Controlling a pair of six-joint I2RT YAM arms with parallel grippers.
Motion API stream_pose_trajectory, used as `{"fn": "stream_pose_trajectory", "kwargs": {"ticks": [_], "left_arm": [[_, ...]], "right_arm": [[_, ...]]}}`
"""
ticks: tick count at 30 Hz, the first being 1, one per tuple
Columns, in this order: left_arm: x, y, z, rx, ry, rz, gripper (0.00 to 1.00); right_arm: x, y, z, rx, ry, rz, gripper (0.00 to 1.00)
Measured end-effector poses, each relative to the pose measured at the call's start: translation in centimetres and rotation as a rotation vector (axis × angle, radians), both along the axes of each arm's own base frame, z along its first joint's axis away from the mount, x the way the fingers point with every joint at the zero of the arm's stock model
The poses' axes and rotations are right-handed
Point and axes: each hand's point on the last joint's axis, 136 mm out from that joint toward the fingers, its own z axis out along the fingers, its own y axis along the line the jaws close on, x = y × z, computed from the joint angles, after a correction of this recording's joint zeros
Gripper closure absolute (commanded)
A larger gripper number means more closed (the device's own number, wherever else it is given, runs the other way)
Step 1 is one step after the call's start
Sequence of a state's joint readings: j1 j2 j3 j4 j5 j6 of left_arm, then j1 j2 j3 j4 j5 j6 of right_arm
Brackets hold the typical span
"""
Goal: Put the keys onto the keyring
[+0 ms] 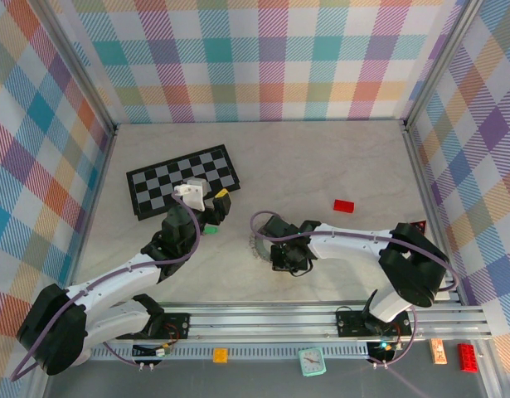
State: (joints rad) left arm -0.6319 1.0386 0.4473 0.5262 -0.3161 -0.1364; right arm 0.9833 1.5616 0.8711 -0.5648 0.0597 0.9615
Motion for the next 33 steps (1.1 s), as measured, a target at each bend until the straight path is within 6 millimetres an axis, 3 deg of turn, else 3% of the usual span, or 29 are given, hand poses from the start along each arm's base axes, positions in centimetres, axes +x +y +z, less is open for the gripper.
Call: {"fn": "stream_pose_trajectory", "kwargs": {"ticks": [12, 23, 33], "left_arm": [[0.0, 0.0, 0.0, 0.0, 0.0, 0.0, 0.29], [0.0, 0.0, 0.0, 0.0, 0.0, 0.0, 0.29], [0.0, 0.0, 0.0, 0.003, -0.001, 0.0, 0.29]], "right_arm": [[-1.0, -1.0, -0.4, -0.021, 0.015, 0.009, 0.76], [-0.5, -1.2, -1.4, -0.059, 0.001, 0.011, 0.78], [0.9, -0.7, -0.6, -0.066, -0.059, 0.026, 0.79]]}}
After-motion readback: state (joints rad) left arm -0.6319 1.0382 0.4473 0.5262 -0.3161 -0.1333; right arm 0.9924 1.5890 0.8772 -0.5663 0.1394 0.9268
